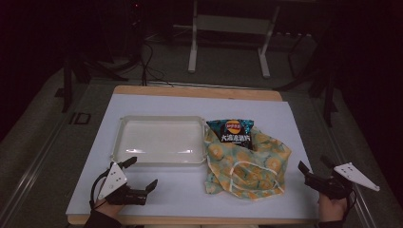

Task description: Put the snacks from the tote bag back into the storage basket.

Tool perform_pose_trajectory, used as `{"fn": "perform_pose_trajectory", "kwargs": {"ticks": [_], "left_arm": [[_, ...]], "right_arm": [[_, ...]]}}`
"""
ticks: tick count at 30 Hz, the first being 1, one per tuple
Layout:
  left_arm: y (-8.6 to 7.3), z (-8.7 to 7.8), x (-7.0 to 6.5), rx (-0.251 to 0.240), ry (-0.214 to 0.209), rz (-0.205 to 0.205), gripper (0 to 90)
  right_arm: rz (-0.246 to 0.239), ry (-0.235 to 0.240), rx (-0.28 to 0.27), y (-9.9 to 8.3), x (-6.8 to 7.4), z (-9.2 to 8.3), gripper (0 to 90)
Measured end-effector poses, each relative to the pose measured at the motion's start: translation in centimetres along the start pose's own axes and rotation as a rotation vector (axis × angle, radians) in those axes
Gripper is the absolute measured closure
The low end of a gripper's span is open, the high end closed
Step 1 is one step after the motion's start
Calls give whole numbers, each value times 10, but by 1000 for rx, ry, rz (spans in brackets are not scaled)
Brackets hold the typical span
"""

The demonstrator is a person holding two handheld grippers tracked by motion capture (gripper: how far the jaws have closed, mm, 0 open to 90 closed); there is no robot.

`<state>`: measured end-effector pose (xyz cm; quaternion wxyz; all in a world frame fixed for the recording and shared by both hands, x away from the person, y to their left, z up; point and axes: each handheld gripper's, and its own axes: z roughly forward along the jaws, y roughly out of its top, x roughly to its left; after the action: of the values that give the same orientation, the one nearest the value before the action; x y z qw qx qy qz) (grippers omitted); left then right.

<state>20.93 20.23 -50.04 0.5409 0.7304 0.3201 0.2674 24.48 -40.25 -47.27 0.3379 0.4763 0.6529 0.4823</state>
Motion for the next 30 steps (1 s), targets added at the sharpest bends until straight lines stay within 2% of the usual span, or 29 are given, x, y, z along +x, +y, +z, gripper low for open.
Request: {"fn": "perform_pose_trajectory", "kwargs": {"ticks": [3, 8, 11, 13, 14, 15, 18, 22, 25, 30], "left_arm": [[0, 0, 0, 1, 1, 3, 3], [0, 2, -2, 12, 0, 9, 3], [0, 2, -2, 13, -1, 8, 3], [0, 2, -3, 16, -4, 5, 3], [0, 2, -3, 15, -5, 5, 3], [0, 3, -3, 16, -6, 5, 3], [0, 3, -3, 21, -8, 8, 3], [0, 4, -3, 24, -11, 8, 3], [0, 3, -4, 22, -11, 7, 3], [0, 3, -4, 23, -12, 6, 3]], "right_arm": [[-8, 28, 12, 1, 3, 4, 105], [-21, 26, 9, 7, 6, 6, 105], [-16, 64, -4, 12, 6, 6, 105], [-23, 63, -21, 21, 8, 7, 105], [-32, 52, -21, 25, 9, 7, 106], [-42, 65, -16, 28, 10, 8, 106], [-68, 57, -11, 34, 12, 11, 107], [-81, 103, -12, 48, 17, 19, 107], [-80, 116, -16, 52, 19, 23, 107], [-119, 149, 0, 65, 32, 39, 107]]}}
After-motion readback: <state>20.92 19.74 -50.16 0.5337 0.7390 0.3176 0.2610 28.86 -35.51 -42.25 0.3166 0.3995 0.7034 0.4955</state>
